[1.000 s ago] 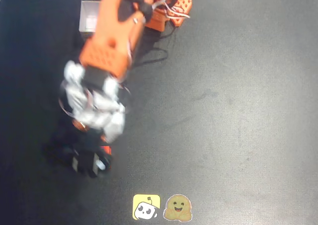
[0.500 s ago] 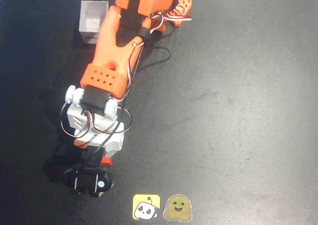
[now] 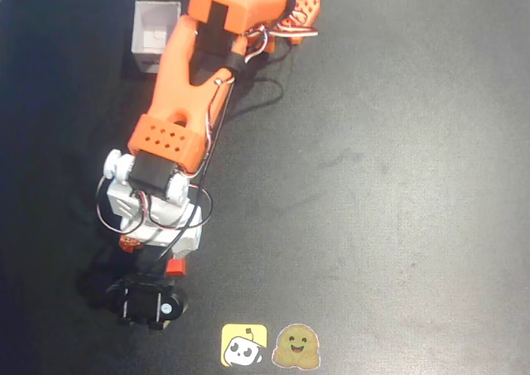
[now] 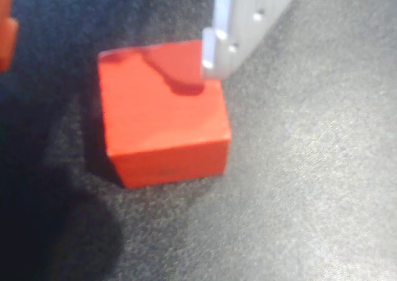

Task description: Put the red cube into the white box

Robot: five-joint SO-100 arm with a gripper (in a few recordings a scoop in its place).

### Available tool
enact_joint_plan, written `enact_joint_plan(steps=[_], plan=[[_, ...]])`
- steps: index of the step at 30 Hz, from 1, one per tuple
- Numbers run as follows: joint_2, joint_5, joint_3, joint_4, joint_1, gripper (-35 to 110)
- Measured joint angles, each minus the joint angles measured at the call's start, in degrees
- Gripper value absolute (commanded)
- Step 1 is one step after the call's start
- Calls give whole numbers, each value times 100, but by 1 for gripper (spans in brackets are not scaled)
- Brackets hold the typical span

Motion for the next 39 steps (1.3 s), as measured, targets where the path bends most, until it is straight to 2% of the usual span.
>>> enact_joint_plan(steps=[21,28,31,39], plan=[[-510,114,-70,-97,-299,26],[-686,114,-79,-193,-290,15],[-747,114,-79,-237,-246,0],[-905,343,-448,53,26,0]])
